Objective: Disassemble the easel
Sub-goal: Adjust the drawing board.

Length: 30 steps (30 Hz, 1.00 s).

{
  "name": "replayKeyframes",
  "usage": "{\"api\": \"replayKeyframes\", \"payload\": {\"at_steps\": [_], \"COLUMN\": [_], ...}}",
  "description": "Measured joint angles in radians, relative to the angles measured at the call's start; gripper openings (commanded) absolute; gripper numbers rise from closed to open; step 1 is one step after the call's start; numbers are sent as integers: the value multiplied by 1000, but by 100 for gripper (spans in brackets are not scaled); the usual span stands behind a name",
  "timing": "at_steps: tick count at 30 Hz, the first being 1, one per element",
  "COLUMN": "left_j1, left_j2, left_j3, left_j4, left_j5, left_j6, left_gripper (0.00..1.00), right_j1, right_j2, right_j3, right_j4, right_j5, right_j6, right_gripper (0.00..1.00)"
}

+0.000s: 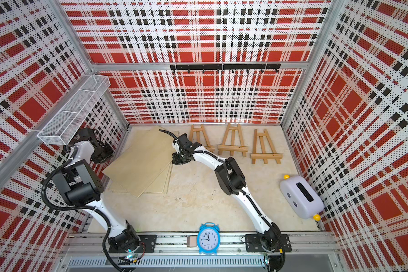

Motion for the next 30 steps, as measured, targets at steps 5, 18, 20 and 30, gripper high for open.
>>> {"api": "replayKeyframes", "payload": {"at_steps": [5,18,20,30], "left_j1": [0,0,0,22], "left_j2": [107,254,254,227], "left_j3": [72,137,137,53], "left_j4": [26,24,23,8], "left_j5": [-55,-126,-129,-122], "left_j6": [-10,-14,-11,13], "left_gripper": [31,30,29,26], "right_j1": [-6,-40,-43,-50], "right_j2": [-1,-5,-5,0], "right_j3": [0,10,27,111], "right_j4": [-5,-56,-85,-113], "right_j5": [-6,14,53,160], "right_j6": [-3,-19,-34,-77], "right_gripper": [26,26,26,26]}}
